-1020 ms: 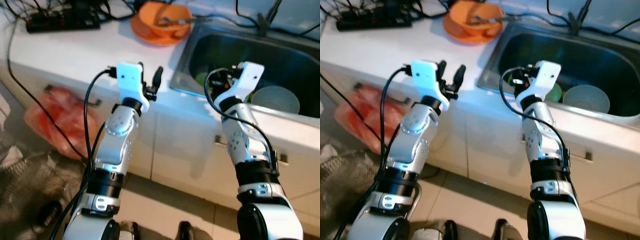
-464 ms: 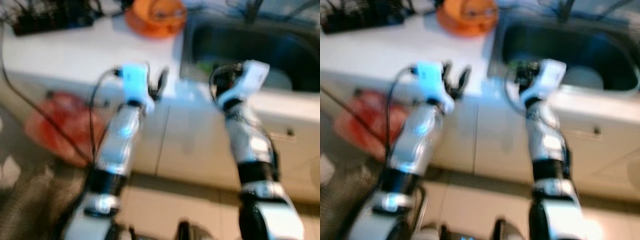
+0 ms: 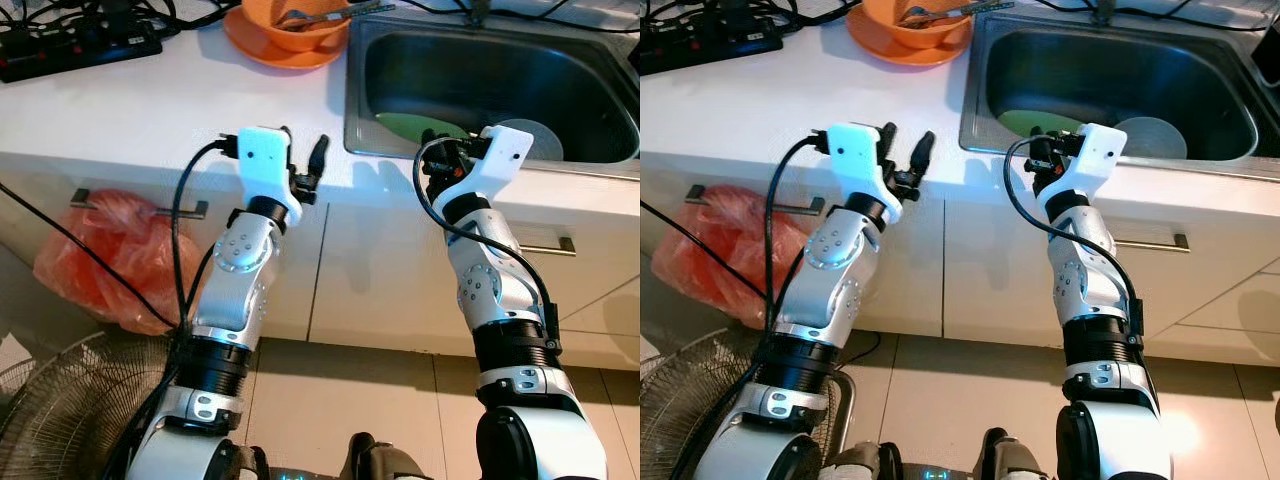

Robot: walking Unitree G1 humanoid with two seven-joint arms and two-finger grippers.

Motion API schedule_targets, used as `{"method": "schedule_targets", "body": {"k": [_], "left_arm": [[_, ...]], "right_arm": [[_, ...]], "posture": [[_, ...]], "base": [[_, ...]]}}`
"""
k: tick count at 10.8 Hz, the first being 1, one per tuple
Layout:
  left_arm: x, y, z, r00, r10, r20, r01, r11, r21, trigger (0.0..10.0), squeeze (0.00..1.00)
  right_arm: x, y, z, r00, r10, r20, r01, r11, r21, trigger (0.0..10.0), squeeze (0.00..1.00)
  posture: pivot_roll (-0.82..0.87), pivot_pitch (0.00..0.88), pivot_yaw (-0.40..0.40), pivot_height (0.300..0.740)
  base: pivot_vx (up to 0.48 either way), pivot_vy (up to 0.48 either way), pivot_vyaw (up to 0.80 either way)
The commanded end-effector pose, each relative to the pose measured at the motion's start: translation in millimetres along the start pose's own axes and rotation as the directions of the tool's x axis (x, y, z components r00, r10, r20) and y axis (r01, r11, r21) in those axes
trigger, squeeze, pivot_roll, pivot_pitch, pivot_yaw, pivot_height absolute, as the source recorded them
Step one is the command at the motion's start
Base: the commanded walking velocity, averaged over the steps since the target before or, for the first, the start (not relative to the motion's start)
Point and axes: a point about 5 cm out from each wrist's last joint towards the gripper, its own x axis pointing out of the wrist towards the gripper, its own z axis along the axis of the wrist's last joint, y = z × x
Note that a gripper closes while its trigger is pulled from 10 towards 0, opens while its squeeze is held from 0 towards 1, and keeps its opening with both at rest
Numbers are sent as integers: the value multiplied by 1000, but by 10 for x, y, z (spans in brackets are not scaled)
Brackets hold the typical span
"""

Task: Kitchen organization

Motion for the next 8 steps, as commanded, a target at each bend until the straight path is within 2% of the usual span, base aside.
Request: {"method": "schedule_targets", "body": {"k": [1, 3, 6, 8], "left_arm": [[4, 19, 5, 1000, 16, 2, -16, 1000, 1, 10000, 0], [10, 31, 34, 1000, 26, 14, -26, 1000, -3, 10000, 0], [12, 31, 50, 999, 28, 20, -28, 1000, -5, 10000, 0], [12, 30, 57, 999, 28, 22, -28, 1000, -4, 10000, 0]], "right_arm": [[-11, -30, -25, 1000, -19, -8, 20, 1000, 12, 10000, 0], [-9, -14, -26, 1000, -6, -10, 6, 1000, 9, 10000, 0], [-12, -9, -21, 1000, -7, -4, 7, 1000, 14, 10000, 0], [-10, -3, -26, 1000, -1, -8, 1, 1000, 19, 10000, 0]], "posture": [[41, 171, -32, 740], [41, 172, -32, 740], [40, 172, -32, 740], [42, 173, -35, 740]], "base": [[0, 0, 0], [255, 0, -800], [281, 0, 0], [285, 0, -800]]}}
